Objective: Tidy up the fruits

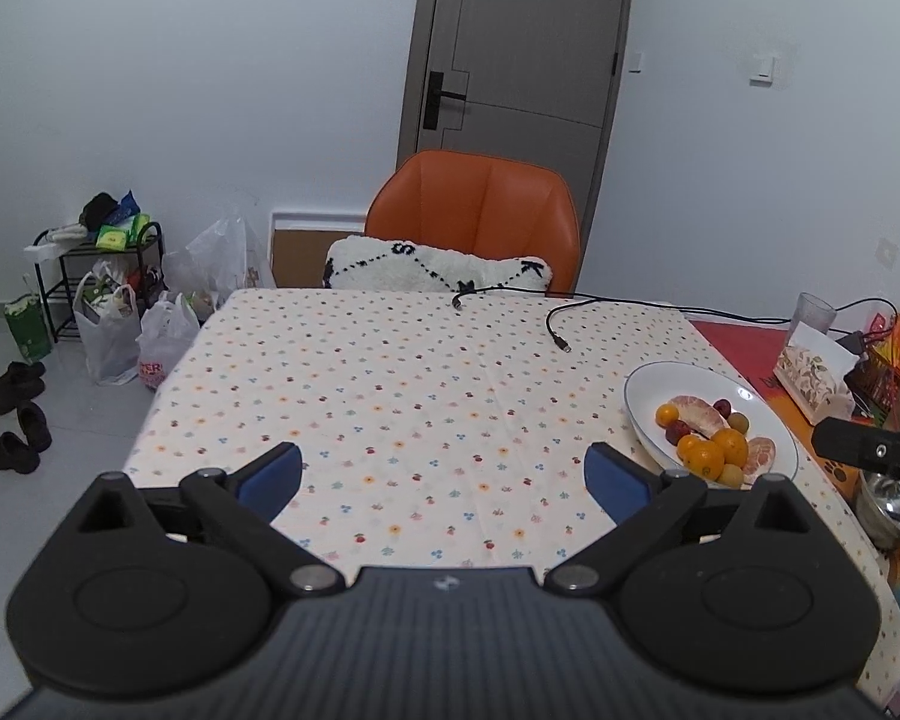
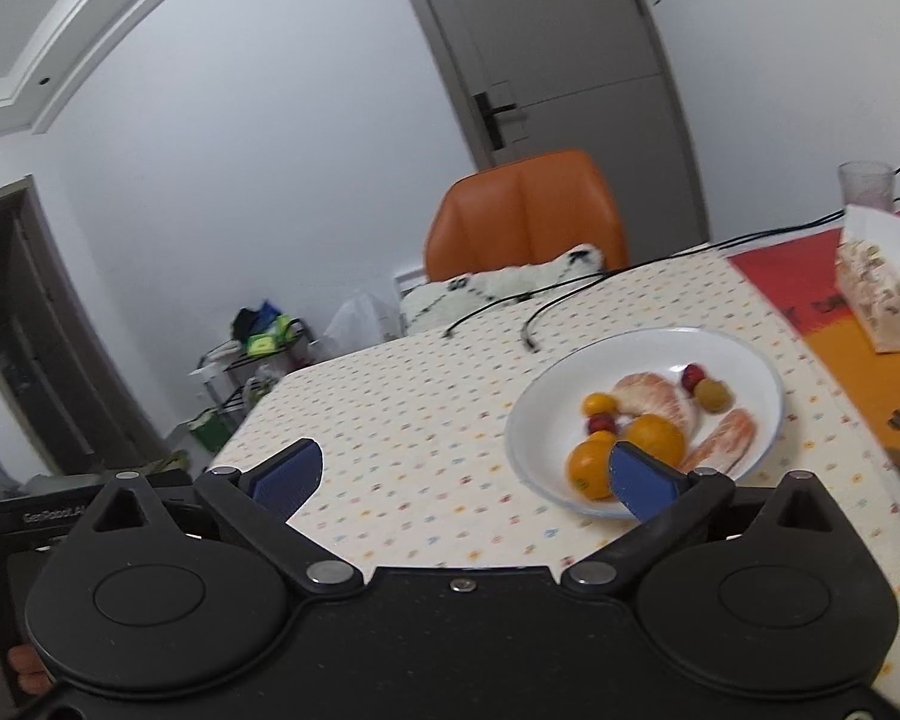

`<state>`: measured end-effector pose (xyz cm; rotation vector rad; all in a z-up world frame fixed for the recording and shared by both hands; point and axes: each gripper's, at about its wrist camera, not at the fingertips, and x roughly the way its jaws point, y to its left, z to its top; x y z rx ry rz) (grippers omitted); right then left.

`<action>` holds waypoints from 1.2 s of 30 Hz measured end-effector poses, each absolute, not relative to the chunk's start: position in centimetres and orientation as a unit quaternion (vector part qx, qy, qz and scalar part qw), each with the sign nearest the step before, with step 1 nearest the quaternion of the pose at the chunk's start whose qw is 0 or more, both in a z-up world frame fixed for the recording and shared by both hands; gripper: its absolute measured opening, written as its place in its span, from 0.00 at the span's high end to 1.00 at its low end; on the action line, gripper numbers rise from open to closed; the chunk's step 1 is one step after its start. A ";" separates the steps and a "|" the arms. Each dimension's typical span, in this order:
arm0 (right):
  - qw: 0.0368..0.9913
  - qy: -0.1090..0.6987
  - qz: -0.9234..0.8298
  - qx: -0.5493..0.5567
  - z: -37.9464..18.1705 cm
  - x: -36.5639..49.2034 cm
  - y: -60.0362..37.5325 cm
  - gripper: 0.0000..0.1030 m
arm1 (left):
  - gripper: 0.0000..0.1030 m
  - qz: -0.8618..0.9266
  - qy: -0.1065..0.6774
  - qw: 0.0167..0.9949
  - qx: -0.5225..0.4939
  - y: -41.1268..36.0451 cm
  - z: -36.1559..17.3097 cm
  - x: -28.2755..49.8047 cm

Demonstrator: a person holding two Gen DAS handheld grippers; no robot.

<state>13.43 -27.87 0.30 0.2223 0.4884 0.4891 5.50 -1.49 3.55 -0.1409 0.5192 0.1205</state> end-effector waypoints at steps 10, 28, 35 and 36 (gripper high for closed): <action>0.934 0.232 0.261 0.077 2.0 10.4 -26.4 0.00 | 0.02 0.063 0.244 0.966 -0.059 -1.3 5.3 2.4; 0.937 0.234 0.254 0.059 3.1 5.6 -27.2 0.00 | 0.00 0.071 0.251 0.964 -0.052 0.2 4.9 -1.4; 0.936 0.245 0.248 0.053 2.5 5.8 -27.9 0.00 | 0.00 0.079 0.253 0.962 -0.060 1.2 4.8 -1.3; 0.935 0.247 0.249 0.056 2.4 5.8 -28.0 0.00 | 0.00 0.078 0.253 0.962 -0.059 1.2 4.8 -1.3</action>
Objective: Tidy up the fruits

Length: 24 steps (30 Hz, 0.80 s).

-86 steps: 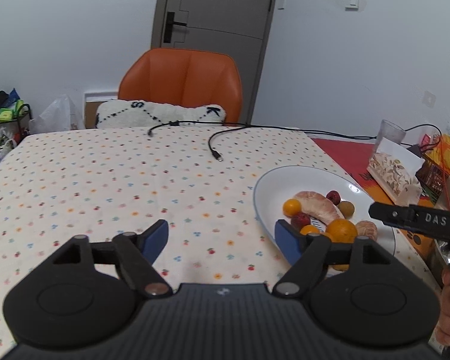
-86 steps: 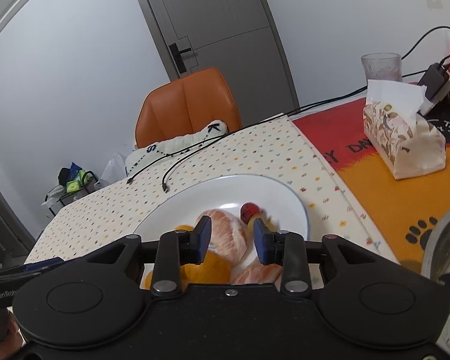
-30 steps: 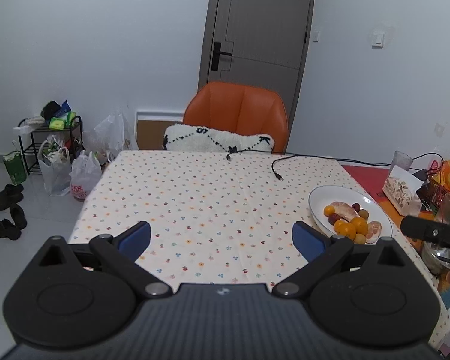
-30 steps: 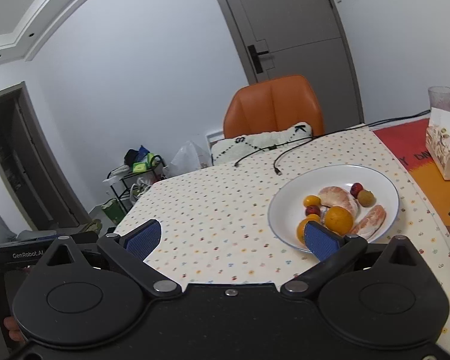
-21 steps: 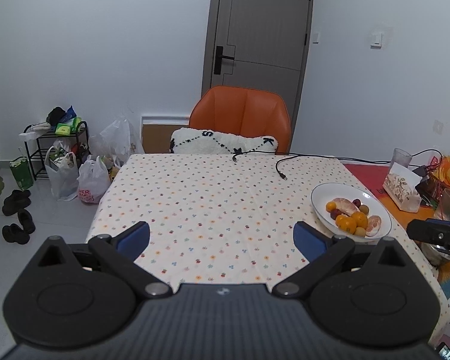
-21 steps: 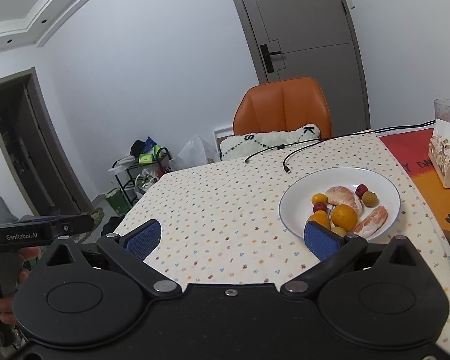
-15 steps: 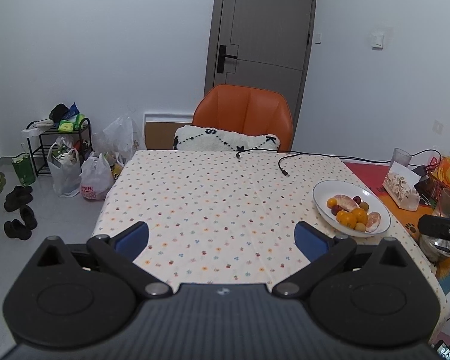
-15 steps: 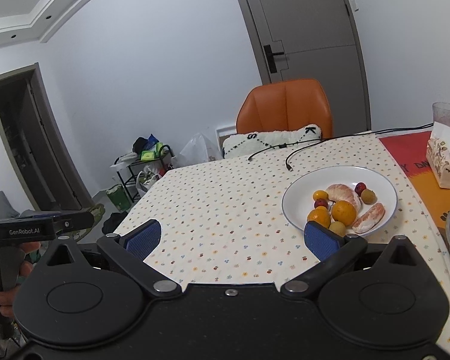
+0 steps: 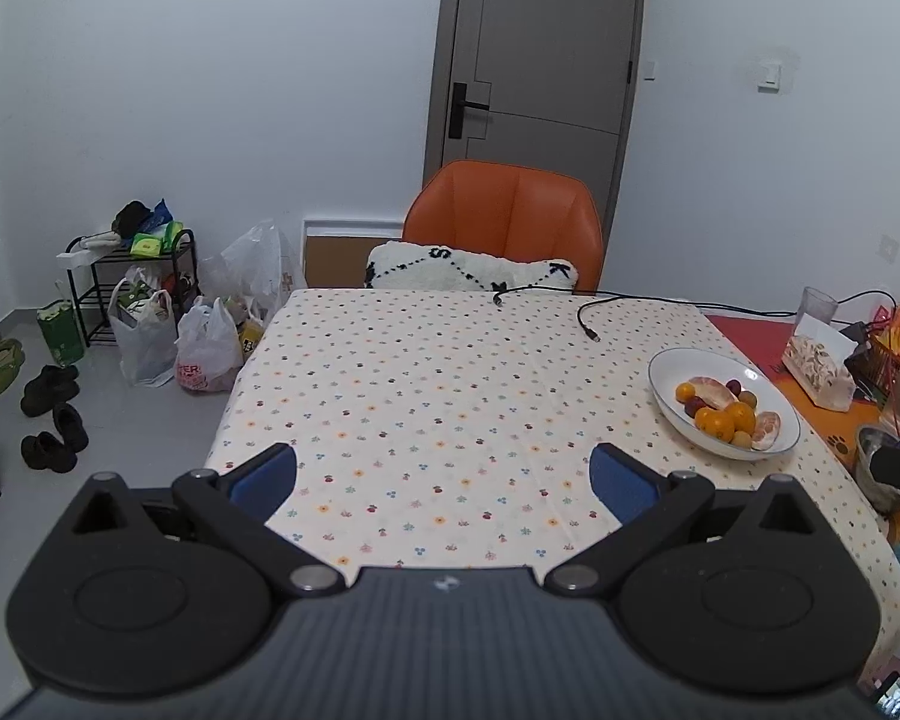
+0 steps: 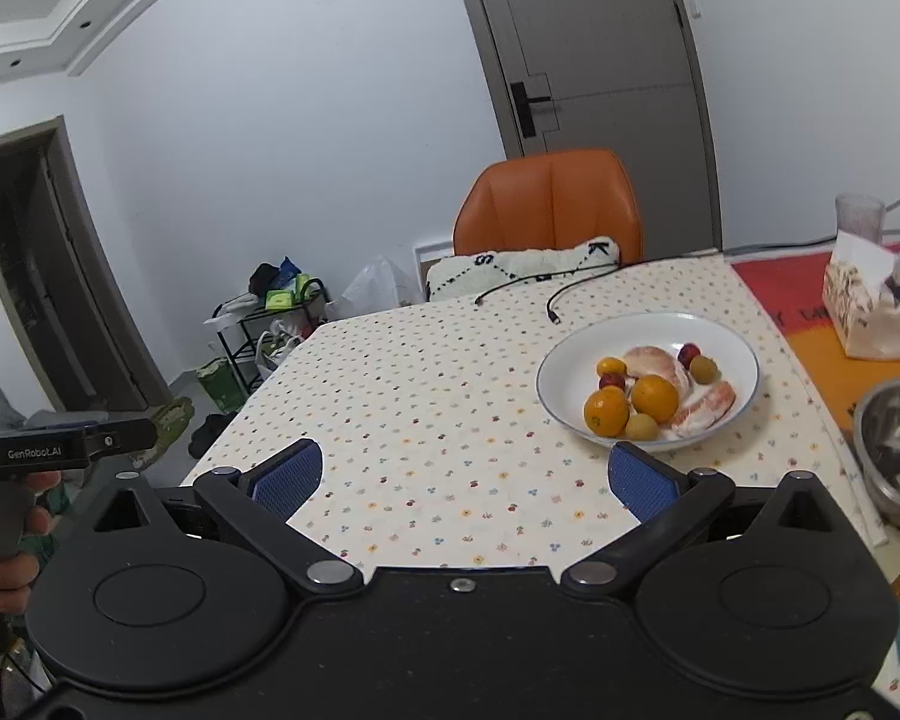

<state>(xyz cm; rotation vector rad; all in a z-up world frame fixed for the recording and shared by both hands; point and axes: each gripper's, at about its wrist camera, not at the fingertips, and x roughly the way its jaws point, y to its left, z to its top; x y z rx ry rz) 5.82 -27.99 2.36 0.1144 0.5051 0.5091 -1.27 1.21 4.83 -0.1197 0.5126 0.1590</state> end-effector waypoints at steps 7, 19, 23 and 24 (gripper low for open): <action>0.932 0.245 0.260 0.056 2.6 5.3 -28.0 0.00 | 0.00 0.067 0.255 0.963 -0.051 0.6 4.6 -1.4; 0.936 0.240 0.254 0.043 2.5 5.3 -27.4 0.00 | 0.00 0.060 0.260 0.963 -0.045 -0.3 4.0 -1.5; 0.936 0.240 0.255 0.041 2.4 5.2 -27.4 0.00 | 0.00 0.061 0.263 0.962 -0.046 -0.2 3.9 -1.4; 0.936 0.241 0.255 0.041 2.4 5.2 -27.4 0.00 | 0.00 0.061 0.263 0.962 -0.046 -0.2 3.9 -1.3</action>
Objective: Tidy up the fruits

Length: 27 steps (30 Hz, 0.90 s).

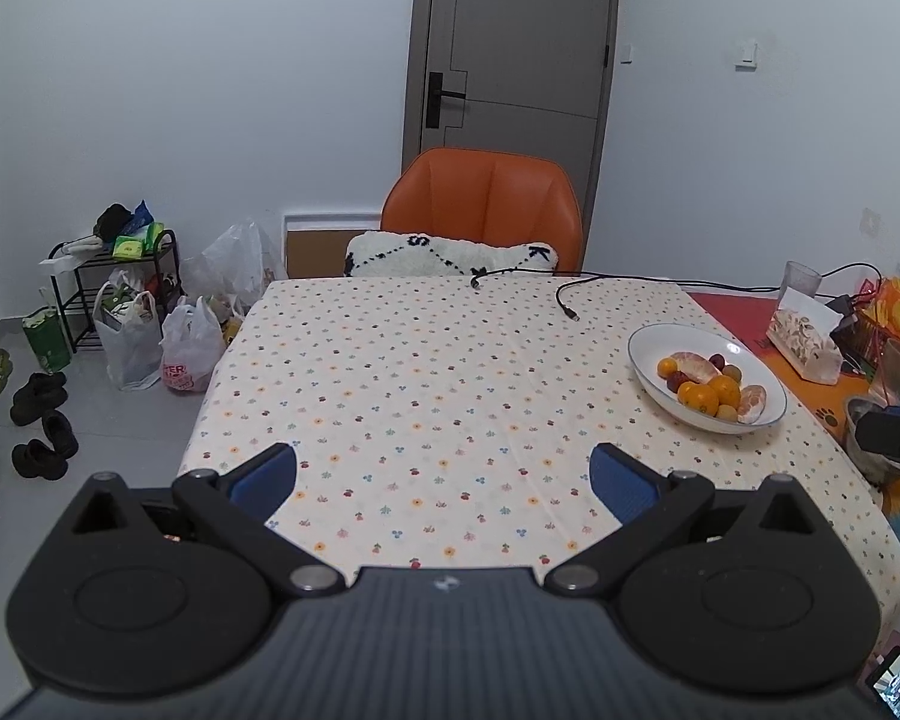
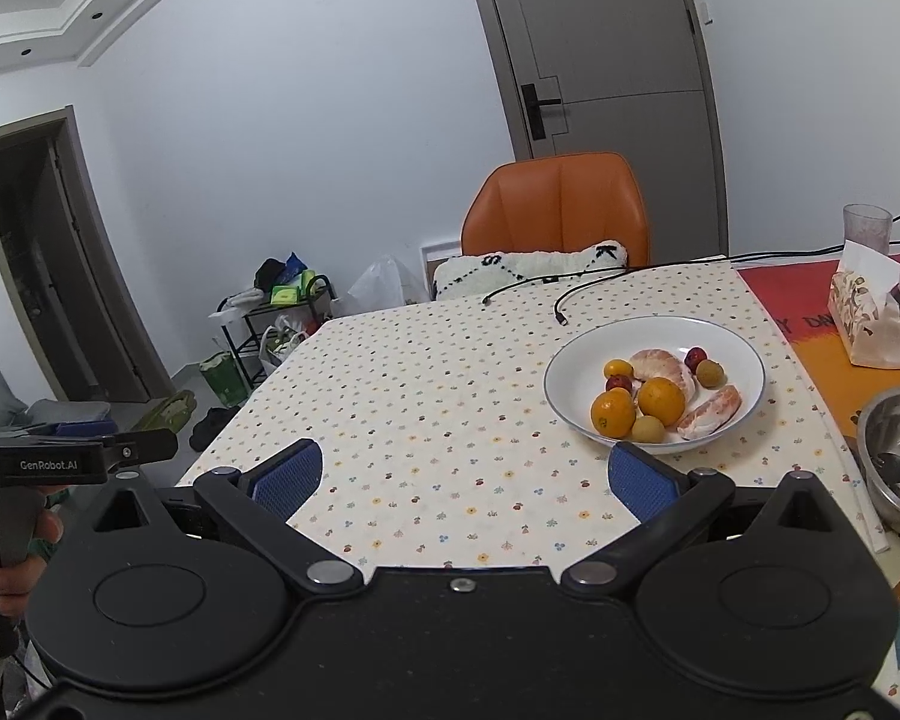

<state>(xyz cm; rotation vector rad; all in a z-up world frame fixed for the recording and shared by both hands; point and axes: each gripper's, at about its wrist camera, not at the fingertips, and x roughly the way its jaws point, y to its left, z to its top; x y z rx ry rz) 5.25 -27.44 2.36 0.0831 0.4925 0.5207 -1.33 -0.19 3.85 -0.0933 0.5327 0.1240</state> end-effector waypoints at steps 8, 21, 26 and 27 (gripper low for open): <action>0.934 0.243 0.257 0.037 2.2 5.2 -27.2 0.00 | 0.00 0.063 0.265 0.961 -0.046 -0.1 3.7 -1.2; 0.934 0.245 0.258 0.036 2.2 5.1 -27.0 0.00 | 0.00 0.061 0.269 0.960 -0.049 0.4 3.4 -1.2; 0.934 0.246 0.257 0.036 2.2 5.1 -27.0 0.00 | 0.00 0.061 0.270 0.960 -0.049 0.4 3.3 -1.2; 0.934 0.246 0.258 0.036 2.2 5.1 -27.0 0.00 | 0.00 0.061 0.270 0.960 -0.049 0.3 3.3 -1.2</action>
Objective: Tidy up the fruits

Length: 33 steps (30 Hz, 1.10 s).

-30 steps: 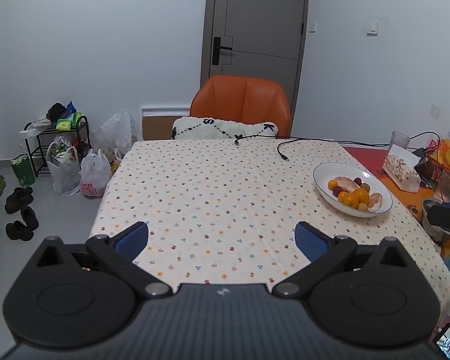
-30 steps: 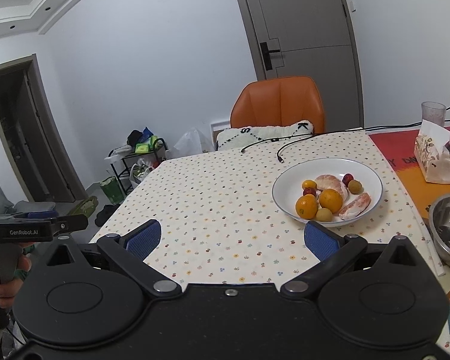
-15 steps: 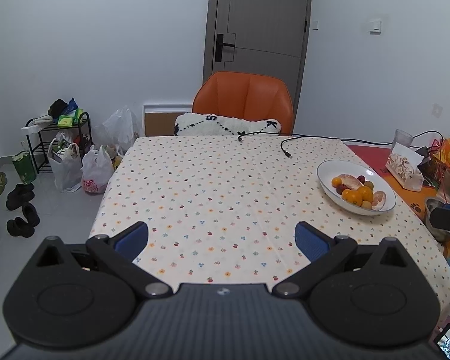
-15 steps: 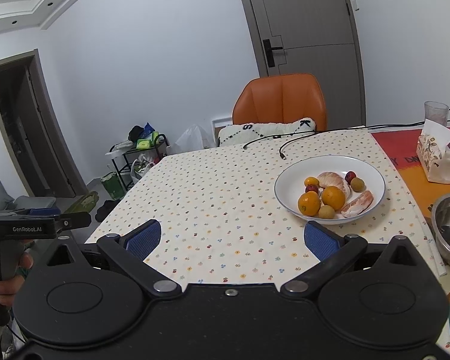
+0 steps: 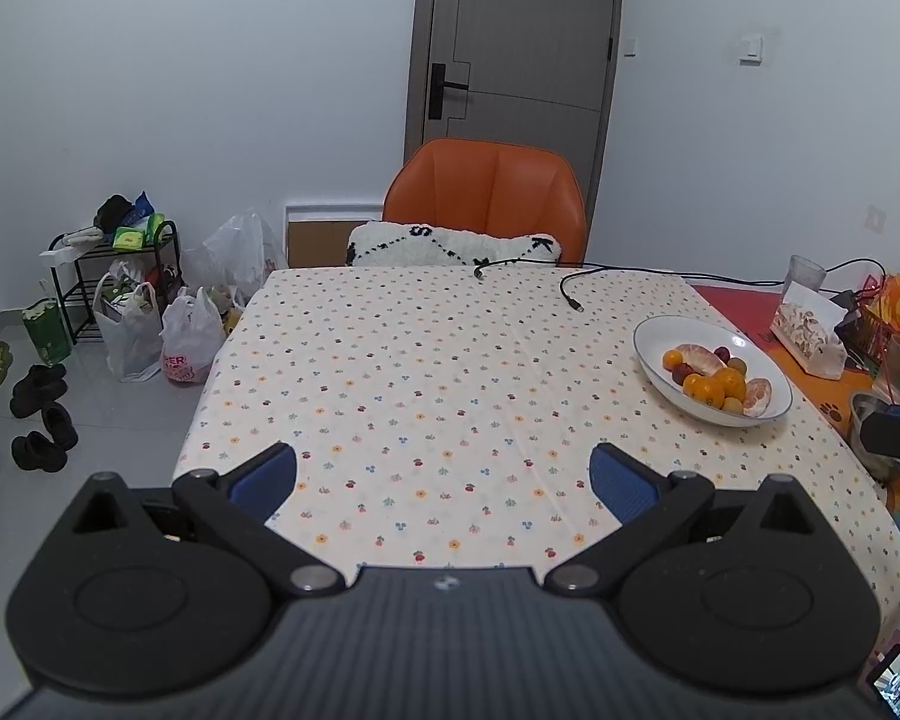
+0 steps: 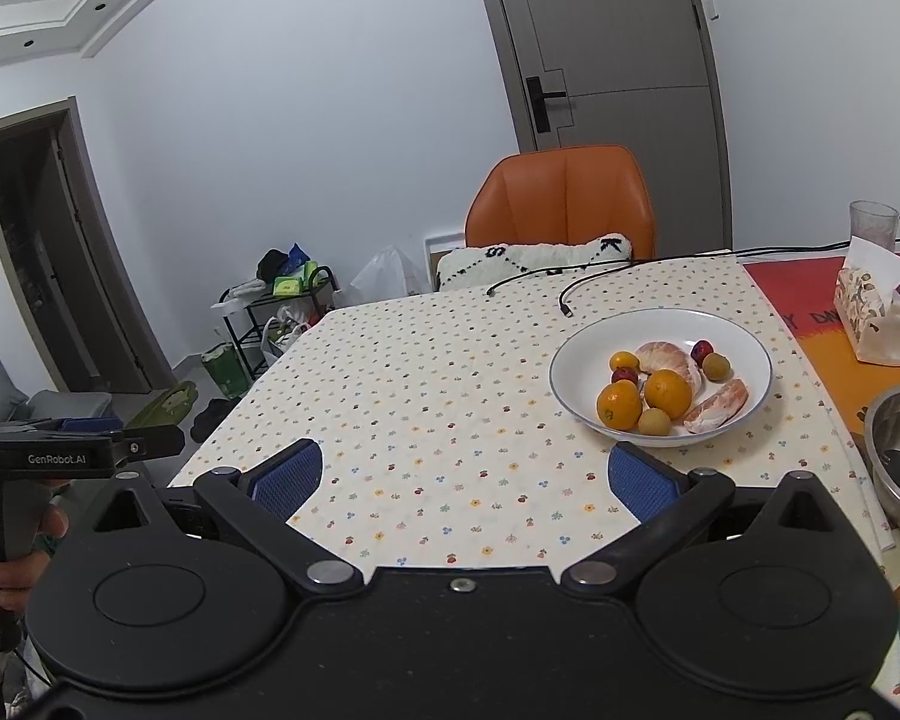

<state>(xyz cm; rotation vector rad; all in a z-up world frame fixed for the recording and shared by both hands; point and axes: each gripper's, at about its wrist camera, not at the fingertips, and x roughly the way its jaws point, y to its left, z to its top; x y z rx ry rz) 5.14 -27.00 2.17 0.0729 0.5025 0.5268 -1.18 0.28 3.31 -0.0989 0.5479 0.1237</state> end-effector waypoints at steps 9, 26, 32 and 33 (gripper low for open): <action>0.933 0.247 0.259 0.035 2.0 5.2 -26.9 0.00 | 0.00 0.059 0.270 0.960 -0.048 0.1 3.2 -1.2; 0.933 0.249 0.259 0.034 1.9 5.2 -26.8 0.00 | 0.00 0.058 0.273 0.959 -0.047 -0.2 3.1 -1.0; 0.933 0.249 0.258 0.033 2.0 5.2 -26.8 0.00 | 0.00 0.058 0.273 0.959 -0.048 -0.2 3.1 -1.0; 0.933 0.249 0.259 0.032 2.0 5.2 -26.7 0.00 | 0.00 0.058 0.273 0.959 -0.048 -0.2 3.1 -1.0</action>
